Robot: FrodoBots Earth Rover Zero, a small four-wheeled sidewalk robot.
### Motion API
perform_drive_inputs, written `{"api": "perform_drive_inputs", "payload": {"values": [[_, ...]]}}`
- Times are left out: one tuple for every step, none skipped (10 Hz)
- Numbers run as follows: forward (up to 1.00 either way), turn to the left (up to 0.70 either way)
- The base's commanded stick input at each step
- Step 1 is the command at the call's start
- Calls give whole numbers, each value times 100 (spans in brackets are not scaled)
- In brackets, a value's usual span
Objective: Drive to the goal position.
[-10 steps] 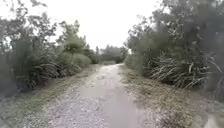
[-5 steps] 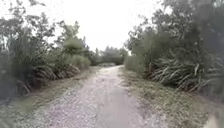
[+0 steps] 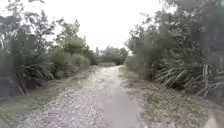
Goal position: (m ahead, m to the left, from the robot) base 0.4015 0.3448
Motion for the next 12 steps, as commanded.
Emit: {"api": "perform_drive_inputs", "payload": {"values": [[50, 0], [50, 0], [50, 0], [50, 0], [50, 0], [50, 0], [50, 0], [50, 0], [50, 0], [50, 0], [50, 0], [50, 0]]}}
